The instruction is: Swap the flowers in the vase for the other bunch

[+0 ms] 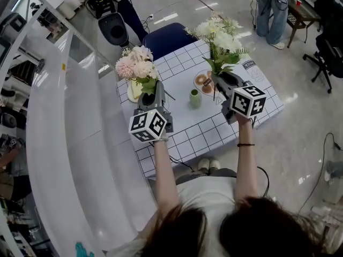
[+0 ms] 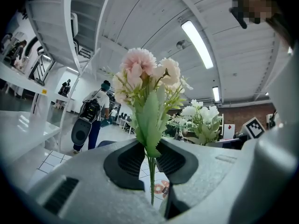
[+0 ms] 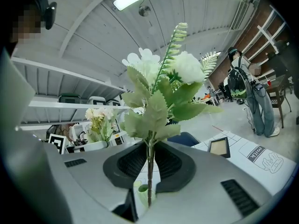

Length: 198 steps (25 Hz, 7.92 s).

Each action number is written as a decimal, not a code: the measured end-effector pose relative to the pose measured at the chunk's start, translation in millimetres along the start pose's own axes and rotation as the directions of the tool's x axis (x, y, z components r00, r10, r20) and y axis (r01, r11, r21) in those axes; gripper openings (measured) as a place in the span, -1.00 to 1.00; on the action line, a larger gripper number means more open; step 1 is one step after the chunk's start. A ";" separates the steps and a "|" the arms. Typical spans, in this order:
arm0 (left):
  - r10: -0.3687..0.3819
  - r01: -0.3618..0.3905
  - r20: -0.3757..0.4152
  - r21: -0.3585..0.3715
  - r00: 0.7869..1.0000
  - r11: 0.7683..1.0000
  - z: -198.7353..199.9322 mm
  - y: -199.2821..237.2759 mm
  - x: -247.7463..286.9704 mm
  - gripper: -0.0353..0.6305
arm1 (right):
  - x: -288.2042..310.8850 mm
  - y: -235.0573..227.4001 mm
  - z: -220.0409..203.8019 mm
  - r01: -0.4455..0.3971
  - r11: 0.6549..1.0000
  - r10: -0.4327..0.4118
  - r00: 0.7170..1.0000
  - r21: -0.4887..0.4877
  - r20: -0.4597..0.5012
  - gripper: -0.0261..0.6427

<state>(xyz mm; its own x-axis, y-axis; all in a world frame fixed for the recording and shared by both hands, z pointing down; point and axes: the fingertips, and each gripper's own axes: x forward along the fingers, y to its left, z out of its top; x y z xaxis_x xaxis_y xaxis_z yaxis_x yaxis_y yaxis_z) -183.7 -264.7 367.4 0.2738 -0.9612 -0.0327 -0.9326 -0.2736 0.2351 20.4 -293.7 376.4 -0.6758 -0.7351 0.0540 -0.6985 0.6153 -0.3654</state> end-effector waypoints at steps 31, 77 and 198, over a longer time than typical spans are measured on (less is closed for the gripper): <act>0.093 -0.094 -0.035 -0.050 0.995 0.994 -27.6 10.4 -27.9 -0.67 | 0.4 2.2 11.2 -0.032 0.999 0.034 0.998 -0.028 0.062 -0.78; 0.048 -0.057 -0.094 -0.098 0.994 0.994 -43.1 52.2 -21.9 -0.67 | 70.7 38.6 -40.5 -0.074 0.990 0.074 0.997 -0.116 -0.001 -0.78; -0.001 -0.027 -0.149 -0.183 0.989 0.983 -83.7 16.7 -37.9 -0.67 | 30.3 18.0 -127.3 -0.042 0.984 0.007 0.980 -0.172 -0.201 -0.59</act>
<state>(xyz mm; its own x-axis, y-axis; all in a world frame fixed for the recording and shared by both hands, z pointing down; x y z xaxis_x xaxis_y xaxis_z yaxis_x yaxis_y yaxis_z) -190.0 -230.0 453.9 0.3064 -0.9452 0.1127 -0.8808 -0.2366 0.4101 -42.6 -268.6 489.7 -0.7142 -0.6587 0.2368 -0.6994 0.6854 -0.2025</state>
